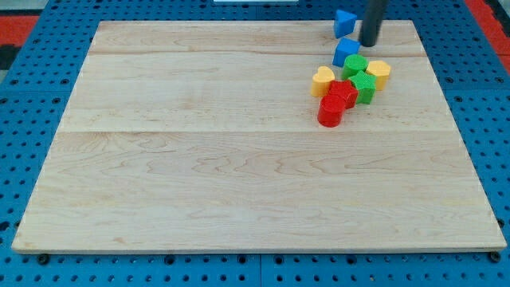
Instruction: Move the blue triangle to the top left side of the blue cube
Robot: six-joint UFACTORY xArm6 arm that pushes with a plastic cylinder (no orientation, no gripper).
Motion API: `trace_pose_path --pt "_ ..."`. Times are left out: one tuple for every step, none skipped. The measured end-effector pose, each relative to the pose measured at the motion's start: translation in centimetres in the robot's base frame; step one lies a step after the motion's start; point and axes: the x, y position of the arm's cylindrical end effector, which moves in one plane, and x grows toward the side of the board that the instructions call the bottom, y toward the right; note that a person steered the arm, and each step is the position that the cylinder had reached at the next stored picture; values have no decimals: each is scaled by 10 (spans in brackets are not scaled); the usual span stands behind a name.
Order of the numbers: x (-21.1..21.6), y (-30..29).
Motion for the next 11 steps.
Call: trace_pose_path --pt "-36 9" --pt "-52 -9" --pt "-52 -14" --pt "-53 -26" --pt "-52 -56" --pt "-52 -84" --pt "-52 -84" --pt "-46 -93" --pt "-41 -105" --pt "-31 -147" --pt "-3 -171"
